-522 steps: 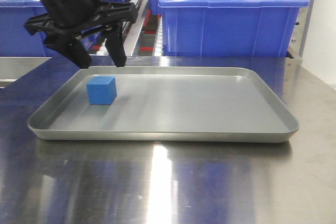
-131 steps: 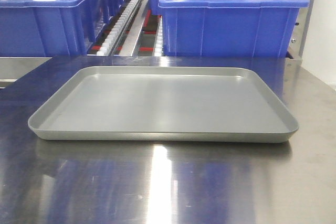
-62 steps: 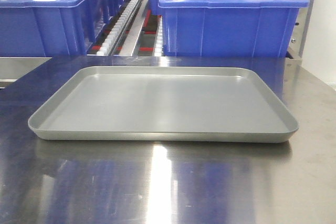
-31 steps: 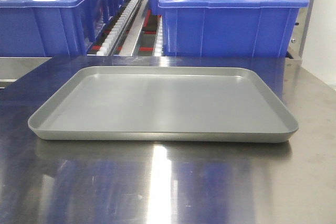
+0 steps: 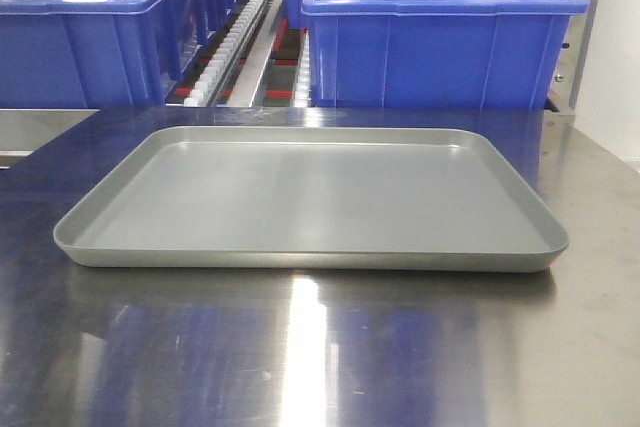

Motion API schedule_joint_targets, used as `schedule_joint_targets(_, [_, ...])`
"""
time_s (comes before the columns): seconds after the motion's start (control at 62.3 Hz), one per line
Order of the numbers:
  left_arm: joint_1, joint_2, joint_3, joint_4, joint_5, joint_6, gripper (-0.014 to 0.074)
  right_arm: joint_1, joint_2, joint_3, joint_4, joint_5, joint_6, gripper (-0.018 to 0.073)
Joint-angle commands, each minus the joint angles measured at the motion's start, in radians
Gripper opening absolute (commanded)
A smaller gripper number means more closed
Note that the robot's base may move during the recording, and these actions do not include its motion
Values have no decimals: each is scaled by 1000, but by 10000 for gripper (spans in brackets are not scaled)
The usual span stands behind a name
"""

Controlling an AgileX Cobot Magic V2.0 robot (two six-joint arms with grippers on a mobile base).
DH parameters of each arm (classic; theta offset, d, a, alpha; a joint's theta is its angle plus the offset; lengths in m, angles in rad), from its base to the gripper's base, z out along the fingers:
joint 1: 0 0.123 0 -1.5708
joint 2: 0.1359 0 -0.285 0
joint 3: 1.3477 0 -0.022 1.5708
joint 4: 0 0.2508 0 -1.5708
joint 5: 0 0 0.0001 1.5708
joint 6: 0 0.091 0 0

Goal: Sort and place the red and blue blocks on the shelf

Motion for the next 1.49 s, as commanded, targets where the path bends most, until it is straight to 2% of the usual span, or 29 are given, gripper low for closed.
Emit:
schedule_joint_targets(0.0, [2, 1, -28, 1, -73, -8, 125, -6, 0, -29, -11, -87, -3, 49])
schedule_joint_targets(1.477, [2, 1, -28, 1, -73, -8, 125, -6, 0, -29, -11, -87, -3, 49])
